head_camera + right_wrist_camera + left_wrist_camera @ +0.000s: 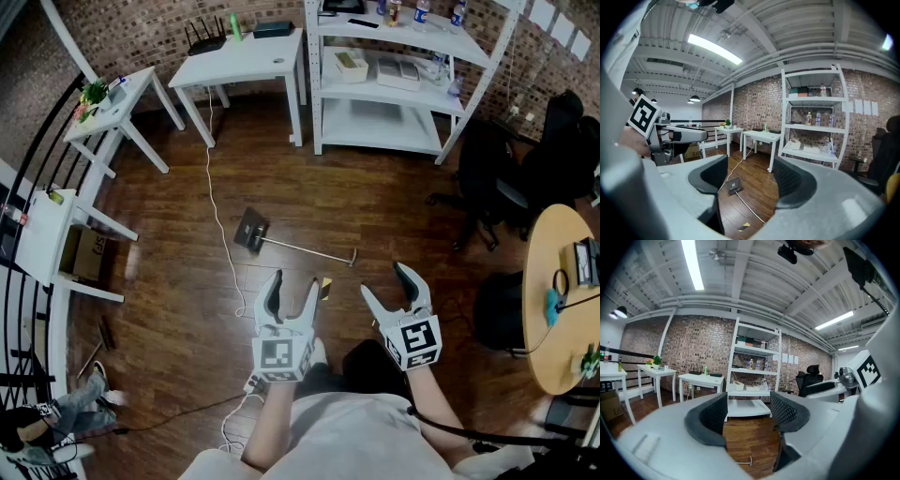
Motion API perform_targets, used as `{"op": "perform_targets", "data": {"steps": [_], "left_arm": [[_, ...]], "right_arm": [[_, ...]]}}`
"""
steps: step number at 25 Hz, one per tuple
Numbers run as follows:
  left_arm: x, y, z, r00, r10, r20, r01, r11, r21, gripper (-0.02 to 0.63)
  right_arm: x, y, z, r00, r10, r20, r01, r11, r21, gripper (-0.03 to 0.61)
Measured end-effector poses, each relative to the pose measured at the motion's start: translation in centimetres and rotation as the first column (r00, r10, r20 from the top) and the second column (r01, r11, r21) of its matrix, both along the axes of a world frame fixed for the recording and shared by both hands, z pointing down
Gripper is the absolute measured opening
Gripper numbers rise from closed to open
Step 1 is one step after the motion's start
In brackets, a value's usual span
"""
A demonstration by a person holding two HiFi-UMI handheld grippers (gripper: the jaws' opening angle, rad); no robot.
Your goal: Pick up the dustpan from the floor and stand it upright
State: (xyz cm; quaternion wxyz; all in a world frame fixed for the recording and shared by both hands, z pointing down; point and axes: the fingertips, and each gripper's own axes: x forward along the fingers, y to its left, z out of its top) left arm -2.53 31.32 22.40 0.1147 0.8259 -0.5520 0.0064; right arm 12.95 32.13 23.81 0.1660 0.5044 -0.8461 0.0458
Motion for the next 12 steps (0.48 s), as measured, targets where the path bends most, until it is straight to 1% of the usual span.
{"op": "perform_targets", "data": {"steps": [2, 4, 5, 7, 9, 12], "left_arm": [[-0.9, -3.6, 1.8, 0.998, 0.013, 0.062, -0.012, 1.000, -0.006, 0.302], [-1.8, -7.7, 3.9, 0.993, 0.015, 0.114, -0.013, 1.000, -0.014, 0.302], [-2.0, -9.7, 5.2, 0.992, 0.011, 0.125, -0.008, 1.000, -0.024, 0.301], [-2.5, -13.4, 8.1, 0.991, 0.000, 0.131, 0.009, 0.998, -0.062, 0.293], [-2.9, -16.7, 11.7, 0.990, 0.002, 0.140, 0.016, 0.991, -0.129, 0.293], [-3.5, -21.5, 17.9, 0.991, 0.017, 0.136, 0.019, 0.966, -0.257, 0.287]], "right_arm": [[-1.4, -4.3, 1.7, 1.000, -0.025, -0.016, 0.024, 1.000, -0.012, 0.295], [-2.4, -8.6, 4.2, 0.998, -0.051, -0.047, 0.049, 0.998, -0.042, 0.277], [-2.6, -10.6, 6.1, 0.995, -0.071, -0.070, 0.066, 0.995, -0.071, 0.270], [-2.7, -13.9, 11.2, 0.985, -0.126, -0.116, 0.106, 0.982, -0.159, 0.262], [-2.8, -16.5, 17.6, 0.971, -0.186, -0.147, 0.141, 0.952, -0.273, 0.253], [-2.6, -20.5, 27.7, 0.943, -0.272, -0.192, 0.172, 0.891, -0.420, 0.243]]}}
